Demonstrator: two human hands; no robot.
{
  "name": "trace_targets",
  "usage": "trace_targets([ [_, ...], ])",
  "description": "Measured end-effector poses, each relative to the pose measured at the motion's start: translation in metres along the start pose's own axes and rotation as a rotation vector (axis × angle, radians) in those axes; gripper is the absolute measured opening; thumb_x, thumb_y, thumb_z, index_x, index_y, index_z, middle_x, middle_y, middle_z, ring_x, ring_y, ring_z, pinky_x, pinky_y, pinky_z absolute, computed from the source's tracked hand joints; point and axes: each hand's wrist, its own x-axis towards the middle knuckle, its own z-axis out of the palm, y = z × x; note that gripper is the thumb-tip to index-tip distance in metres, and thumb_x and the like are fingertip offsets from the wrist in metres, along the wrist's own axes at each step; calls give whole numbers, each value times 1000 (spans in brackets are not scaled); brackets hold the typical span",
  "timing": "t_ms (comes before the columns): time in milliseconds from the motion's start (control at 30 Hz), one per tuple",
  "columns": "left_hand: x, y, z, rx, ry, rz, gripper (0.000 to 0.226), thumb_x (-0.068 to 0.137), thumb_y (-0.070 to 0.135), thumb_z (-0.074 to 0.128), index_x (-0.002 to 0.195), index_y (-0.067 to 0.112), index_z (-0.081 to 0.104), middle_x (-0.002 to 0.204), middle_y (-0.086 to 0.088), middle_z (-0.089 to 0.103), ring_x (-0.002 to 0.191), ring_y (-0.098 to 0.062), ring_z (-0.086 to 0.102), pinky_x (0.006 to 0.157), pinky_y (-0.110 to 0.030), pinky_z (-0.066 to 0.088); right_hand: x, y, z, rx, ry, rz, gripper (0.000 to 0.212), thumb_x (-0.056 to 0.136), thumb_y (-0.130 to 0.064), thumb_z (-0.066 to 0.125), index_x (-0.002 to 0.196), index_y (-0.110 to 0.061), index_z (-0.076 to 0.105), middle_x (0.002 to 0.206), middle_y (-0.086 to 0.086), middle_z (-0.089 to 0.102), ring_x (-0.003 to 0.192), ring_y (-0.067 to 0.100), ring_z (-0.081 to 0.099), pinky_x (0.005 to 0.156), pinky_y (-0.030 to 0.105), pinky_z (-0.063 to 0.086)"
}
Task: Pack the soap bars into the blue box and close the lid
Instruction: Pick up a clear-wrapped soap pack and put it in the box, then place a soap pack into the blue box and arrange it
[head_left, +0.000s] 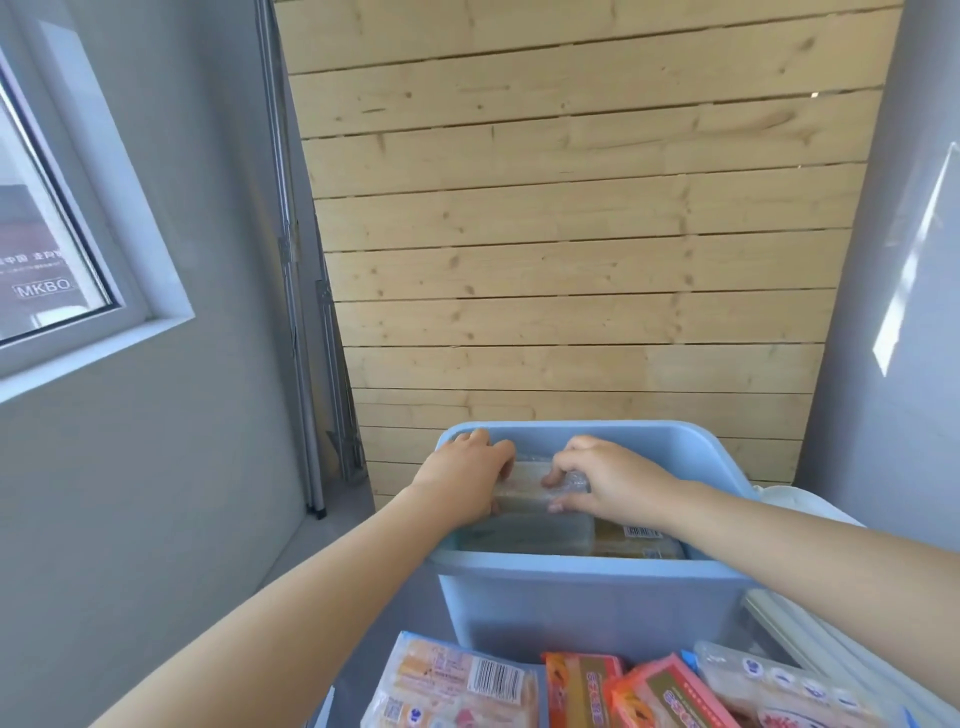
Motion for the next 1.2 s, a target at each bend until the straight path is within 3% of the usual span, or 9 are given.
trace_targets([
  [167, -6, 2, -13, -73, -44, 2, 50, 79, 34, 69, 123, 18, 49, 130, -8, 36, 125, -27, 34, 103, -35, 33, -10, -2, -13, -49, 33, -5, 33, 78, -50, 63, 109, -38, 66, 117, -8, 50, 117, 10, 36, 95, 30, 40],
  [433, -34, 15, -33, -390, 71, -33, 25, 87, 28, 61, 111, 22, 60, 128, -3, 44, 118, -21, 45, 105, -36, 33, -28, -23, -27, 44, 191, 45, 31, 83, -41, 61, 114, -37, 64, 124, -8, 50, 117, 12, 45, 91, 28, 38],
  [533, -57, 22, -39, -490, 162, -18, 18, 87, 27, 60, 105, 23, 62, 113, 2, 49, 111, -14, 50, 95, -35, 40, -43, -39, -33, 98, 262, 25, 27, 82, -39, 63, 108, -34, 66, 112, -9, 53, 110, 11, 47, 88, 28, 39],
  [633, -88, 31, -43, -553, 224, 7, 14, 87, 27, 59, 101, 25, 63, 103, 7, 52, 101, -7, 53, 73, -14, 42, -69, -55, -33, 116, 306, -22, 26, 81, -39, 64, 106, -31, 68, 105, -5, 58, 107, 13, 45, 87, 26, 35],
  [767, -140, 41, -37, -643, 288, 30, 12, 86, 20, 61, 97, 24, 63, 98, 8, 56, 80, 6, 54, 69, 2, 36, -108, -75, -19, 20, 340, -119, 27, 80, -37, 66, 105, -27, 70, 101, -3, 66, 103, 17, 45, 85, 21, 30],
  [867, -175, 43, -25, -681, 275, -3, 14, 85, 24, 60, 89, 37, 60, 93, 17, 54, 79, 12, 54, 68, -4, 39, -131, -87, -1, 78, 335, -168, 28, 80, -39, 66, 106, -28, 70, 100, -6, 65, 98, 10, 41, 86, 22, 29],
  [1000, -208, 38, 1, -662, 174, -91, 13, 84, 33, 61, 92, 42, 55, 101, 13, 51, 94, 2, 55, 77, -8, 40, -152, -102, 30, 164, 158, -146, 35, 82, -47, 60, 113, -33, 65, 102, -12, 62, 100, 6, 44, 86, 20, 32],
  [1100, -227, 37, 22, -678, 77, -167, 26, 78, 43, 64, 101, 42, 54, 107, 9, 43, 110, -9, 48, 72, -11, 48, -162, -113, 52, 315, 69, -51, 35, 83, -48, 58, 115, -34, 64, 90, -19, 59, 83, -6, 52, 73, 10, 37],
  [1200, -240, 37, 36, -652, 44, -184, 56, 69, 50, 68, 119, 44, 45, 110, 6, 37, 117, -17, 39, 91, -35, 50, -166, -119, 69, 415, 42, 29, 34, 84, -48, 57, 116, -37, 62, 96, -23, 62, 82, -12, 54, 70, 6, 37],
])
